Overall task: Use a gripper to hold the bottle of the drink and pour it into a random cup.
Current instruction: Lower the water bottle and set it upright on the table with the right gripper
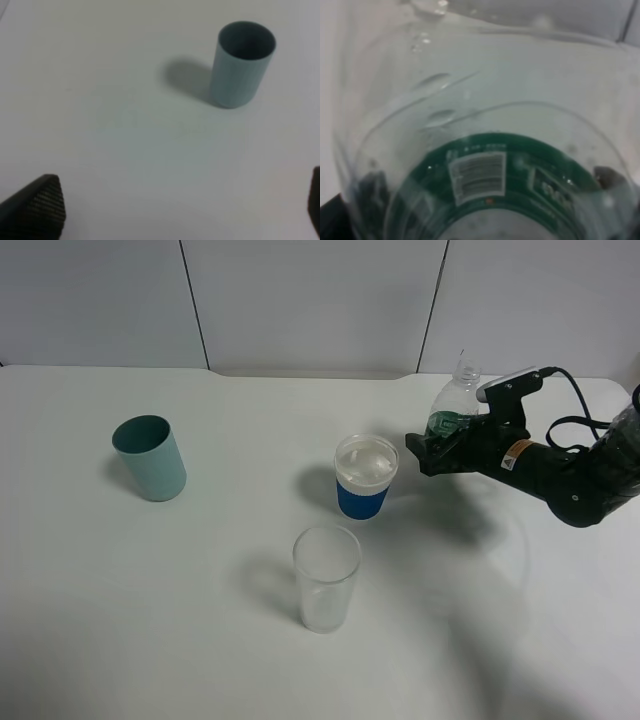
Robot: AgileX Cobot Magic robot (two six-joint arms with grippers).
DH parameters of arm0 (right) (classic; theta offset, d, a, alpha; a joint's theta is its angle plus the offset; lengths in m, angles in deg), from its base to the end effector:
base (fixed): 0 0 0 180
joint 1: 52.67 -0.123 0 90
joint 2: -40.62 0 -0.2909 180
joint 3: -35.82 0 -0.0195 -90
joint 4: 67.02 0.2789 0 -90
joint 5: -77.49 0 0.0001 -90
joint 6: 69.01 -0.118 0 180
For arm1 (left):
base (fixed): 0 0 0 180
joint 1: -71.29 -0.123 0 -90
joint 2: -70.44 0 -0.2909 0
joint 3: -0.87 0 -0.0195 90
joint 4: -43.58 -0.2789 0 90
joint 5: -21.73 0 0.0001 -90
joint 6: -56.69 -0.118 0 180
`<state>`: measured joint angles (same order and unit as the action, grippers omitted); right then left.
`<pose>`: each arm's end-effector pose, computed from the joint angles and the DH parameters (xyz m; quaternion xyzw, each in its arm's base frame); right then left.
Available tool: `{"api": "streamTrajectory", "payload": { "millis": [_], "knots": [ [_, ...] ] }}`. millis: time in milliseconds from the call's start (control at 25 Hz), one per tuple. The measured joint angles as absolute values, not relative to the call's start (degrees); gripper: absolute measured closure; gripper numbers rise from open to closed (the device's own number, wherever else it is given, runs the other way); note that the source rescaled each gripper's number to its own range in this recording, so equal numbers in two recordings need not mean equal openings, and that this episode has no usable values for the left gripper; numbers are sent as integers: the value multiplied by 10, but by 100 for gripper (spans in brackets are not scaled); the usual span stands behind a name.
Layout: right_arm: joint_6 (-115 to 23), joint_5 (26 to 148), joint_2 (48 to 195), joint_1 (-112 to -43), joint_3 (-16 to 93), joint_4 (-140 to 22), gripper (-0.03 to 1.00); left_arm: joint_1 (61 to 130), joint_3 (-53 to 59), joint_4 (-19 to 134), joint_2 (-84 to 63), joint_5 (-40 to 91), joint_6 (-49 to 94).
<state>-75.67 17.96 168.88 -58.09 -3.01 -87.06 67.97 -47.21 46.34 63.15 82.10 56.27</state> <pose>0.3630 0.0694 0.0469 -0.1512 0.7961 0.1297 0.5714 0.0363 -0.0028 0.2832 -0.0204 0.8464 -0.0067 0.5322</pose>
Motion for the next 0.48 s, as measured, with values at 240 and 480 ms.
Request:
{"api": "streamTrajectory", "payload": {
  "millis": [240, 480],
  "knots": [
    [-786, 182, 1670, -581, -30, -891, 20, 680, -472, 463, 631, 821, 563],
    [-790, 198, 1612, -581, -31, -896, 20, 680, -472, 463, 631, 821, 563]
  ]
}}
